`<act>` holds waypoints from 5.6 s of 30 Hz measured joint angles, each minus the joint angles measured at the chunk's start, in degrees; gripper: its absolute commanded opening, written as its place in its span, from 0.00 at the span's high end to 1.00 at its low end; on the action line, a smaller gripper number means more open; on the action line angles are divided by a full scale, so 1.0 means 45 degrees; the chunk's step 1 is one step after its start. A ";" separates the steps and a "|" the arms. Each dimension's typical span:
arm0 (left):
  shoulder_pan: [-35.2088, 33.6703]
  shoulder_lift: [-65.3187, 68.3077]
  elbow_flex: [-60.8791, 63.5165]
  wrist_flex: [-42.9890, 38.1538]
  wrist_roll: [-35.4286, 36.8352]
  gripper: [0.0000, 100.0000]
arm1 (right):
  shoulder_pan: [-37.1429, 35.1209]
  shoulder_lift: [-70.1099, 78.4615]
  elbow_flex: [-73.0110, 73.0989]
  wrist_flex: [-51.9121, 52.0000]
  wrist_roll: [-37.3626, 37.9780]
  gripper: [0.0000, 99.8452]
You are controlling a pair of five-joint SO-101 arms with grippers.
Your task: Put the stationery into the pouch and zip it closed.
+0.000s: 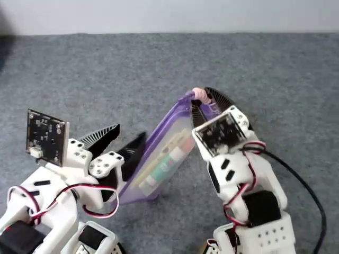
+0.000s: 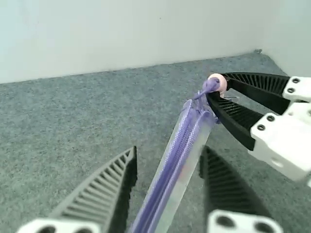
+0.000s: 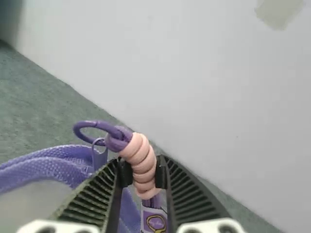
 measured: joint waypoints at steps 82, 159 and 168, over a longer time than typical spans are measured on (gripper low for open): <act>0.1426 0.0274 -0.0117 0.0547 0.0000 0.99 | 0.3438 -0.2735 0.6173 -0.2657 0.1621 0.99; 0.2696 0.0039 0.3556 -0.1211 -0.0059 0.76 | -0.2657 -0.1055 0.2520 -0.4239 0.1758 0.99; 0.1641 0.0098 0.3575 -0.1270 -0.0020 0.76 | -0.1934 -0.1055 0.2520 -0.4239 0.1954 0.99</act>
